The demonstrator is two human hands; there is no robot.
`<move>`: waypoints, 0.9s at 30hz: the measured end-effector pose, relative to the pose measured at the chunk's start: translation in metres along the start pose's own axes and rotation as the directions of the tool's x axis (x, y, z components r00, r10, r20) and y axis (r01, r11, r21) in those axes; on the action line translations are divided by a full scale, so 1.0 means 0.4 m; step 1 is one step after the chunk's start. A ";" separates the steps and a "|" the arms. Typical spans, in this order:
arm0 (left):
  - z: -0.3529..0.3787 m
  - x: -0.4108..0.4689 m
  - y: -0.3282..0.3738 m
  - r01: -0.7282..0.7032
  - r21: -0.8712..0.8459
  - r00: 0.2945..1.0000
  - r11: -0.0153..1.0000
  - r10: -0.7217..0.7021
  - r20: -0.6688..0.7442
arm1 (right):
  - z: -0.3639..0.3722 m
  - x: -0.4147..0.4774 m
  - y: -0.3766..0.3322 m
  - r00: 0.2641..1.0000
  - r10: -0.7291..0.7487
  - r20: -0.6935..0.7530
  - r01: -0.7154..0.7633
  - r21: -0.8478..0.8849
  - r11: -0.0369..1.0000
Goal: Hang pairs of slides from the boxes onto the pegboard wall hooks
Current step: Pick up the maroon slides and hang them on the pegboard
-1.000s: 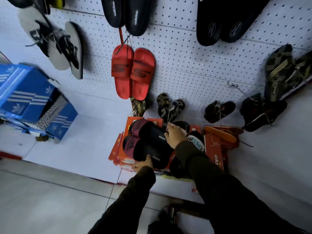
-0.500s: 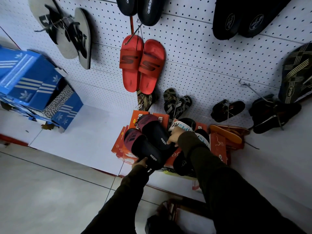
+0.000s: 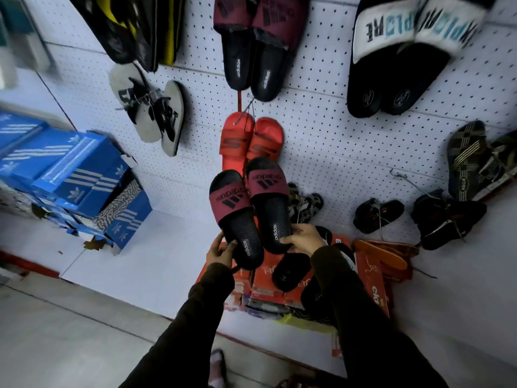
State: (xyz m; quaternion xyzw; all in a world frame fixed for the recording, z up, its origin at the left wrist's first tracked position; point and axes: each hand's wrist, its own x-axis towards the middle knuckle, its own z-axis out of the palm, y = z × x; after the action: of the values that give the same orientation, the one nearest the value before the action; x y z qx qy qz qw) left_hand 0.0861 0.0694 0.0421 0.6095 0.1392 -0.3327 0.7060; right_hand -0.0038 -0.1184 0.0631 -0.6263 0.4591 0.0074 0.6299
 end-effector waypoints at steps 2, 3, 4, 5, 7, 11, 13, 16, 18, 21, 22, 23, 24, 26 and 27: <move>0.005 -0.005 0.060 -0.080 0.012 0.996 0.997 0.079 0.047 | 0.004 -0.019 -0.044 0.997 -0.069 -0.029 0.071 0.071 0.995; 0.007 -0.010 0.092 -0.127 0.013 0.990 0.992 0.126 0.068 | 0.007 -0.030 -0.069 0.994 -0.101 -0.044 0.105 0.103 0.989; 0.008 -0.015 0.125 -0.174 0.013 0.981 0.985 0.173 0.087 | 0.010 -0.039 -0.096 0.989 -0.135 -0.058 0.141 0.130 0.981; 0.011 -0.018 0.160 -0.218 0.011 0.971 0.976 0.216 0.106 | 0.012 -0.050 -0.126 0.982 -0.172 -0.074 0.182 0.150 0.972; 0.019 -0.021 0.222 -0.291 0.004 0.948 0.957 0.287 0.140 | 0.015 -0.072 -0.180 0.963 -0.246 -0.111 0.262 0.168 0.951; 0.042 -0.025 0.348 -0.433 -0.011 0.887 0.902 0.428 0.172 | 0.022 -0.117 -0.284 0.915 -0.361 -0.179 0.392 0.193 0.900; 0.053 -0.024 0.412 -0.491 -0.027 0.852 0.871 0.486 0.193 | 0.024 -0.139 -0.339 0.884 -0.417 -0.210 0.457 0.206 0.865; 0.072 -0.028 0.506 -0.564 -0.040 0.801 0.825 0.558 0.215 | 0.021 -0.168 -0.417 0.839 -0.486 -0.244 0.536 0.217 0.816; 0.087 -0.038 0.573 -0.605 -0.055 0.769 0.794 0.601 0.219 | 0.020 -0.188 -0.473 0.806 -0.531 -0.260 0.586 0.225 0.779; 0.111 -0.050 0.670 -0.664 -0.060 0.716 0.745 0.658 0.232 | 0.021 -0.212 -0.560 0.759 -0.585 -0.285 0.645 0.214 0.733; 0.119 -0.053 0.703 -0.680 -0.065 0.699 0.730 0.673 0.241 | 0.022 -0.219 -0.589 0.742 -0.603 -0.293 0.665 0.205 0.718; 0.127 -0.060 0.734 -0.692 -0.072 0.685 0.718 0.684 0.251 | 0.023 -0.224 -0.616 0.726 -0.619 -0.299 0.682 0.201 0.703; 0.135 -0.066 0.765 -0.701 -0.084 0.671 0.709 0.694 0.260 | 0.022 -0.228 -0.641 0.714 -0.631 -0.302 0.695 0.200 0.691; 0.154 -0.080 0.822 -0.709 -0.110 0.652 0.697 0.707 0.273 | 0.019 -0.235 -0.686 0.700 -0.646 -0.304 0.712 0.215 0.669; 0.164 -0.083 0.848 -0.705 -0.125 0.651 0.698 0.707 0.278 | 0.017 -0.235 -0.706 0.699 -0.646 -0.308 0.713 0.229 0.662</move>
State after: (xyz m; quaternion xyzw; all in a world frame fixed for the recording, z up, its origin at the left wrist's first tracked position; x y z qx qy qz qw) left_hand 0.2647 0.0288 0.3369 0.5546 -0.2182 -0.1213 0.7938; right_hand 0.1109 -0.1205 0.3379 -0.6346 0.2456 -0.3694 0.6329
